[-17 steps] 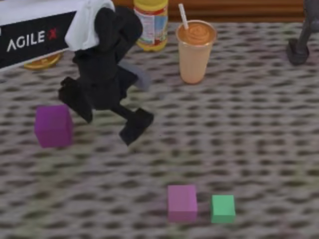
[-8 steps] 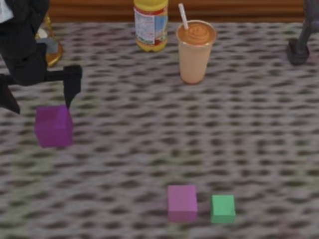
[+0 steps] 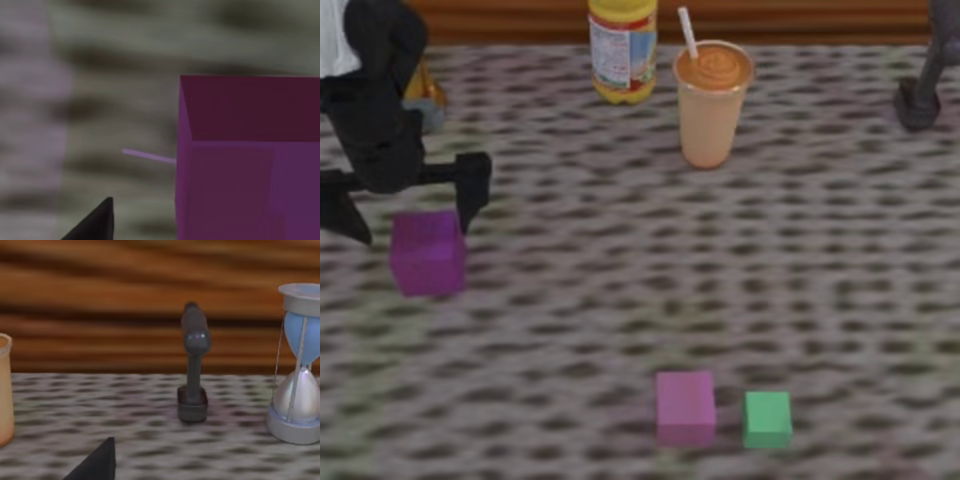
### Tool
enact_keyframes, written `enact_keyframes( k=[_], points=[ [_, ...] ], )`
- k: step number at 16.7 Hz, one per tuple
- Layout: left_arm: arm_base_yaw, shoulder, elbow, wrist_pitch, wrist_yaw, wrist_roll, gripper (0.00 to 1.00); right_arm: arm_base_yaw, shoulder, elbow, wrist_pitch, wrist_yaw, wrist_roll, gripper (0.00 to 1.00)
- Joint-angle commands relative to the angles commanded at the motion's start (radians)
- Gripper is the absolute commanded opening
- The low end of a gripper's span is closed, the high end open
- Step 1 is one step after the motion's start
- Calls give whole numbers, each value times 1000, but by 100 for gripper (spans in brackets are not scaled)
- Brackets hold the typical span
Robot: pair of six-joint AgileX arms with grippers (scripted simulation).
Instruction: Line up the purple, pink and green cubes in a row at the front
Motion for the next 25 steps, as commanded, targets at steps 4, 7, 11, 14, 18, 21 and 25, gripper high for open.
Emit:
enact_keyframes(
  k=[4,7,11,14,18,21,25],
  points=[
    [1,63,-95,163,1,2,100,0,0,0,0,0,0,100],
    [1,79,-116,194,1,3,100,0,0,0,0,0,0,100],
    [1,79,-116,194,1,3,85,0,0,0,0,0,0,100],
    [1,79,-116,194,1,3,62,0,0,0,0,0,0,100],
    [1,79,-116,194,1,3,32,0,0,0,0,0,0,100],
    [1,79,-116,194,1,3,10,0,0,0,0,0,0,100],
    [1,79,-116,194,1,3,0,0,0,0,0,0,0,100]
  ],
)
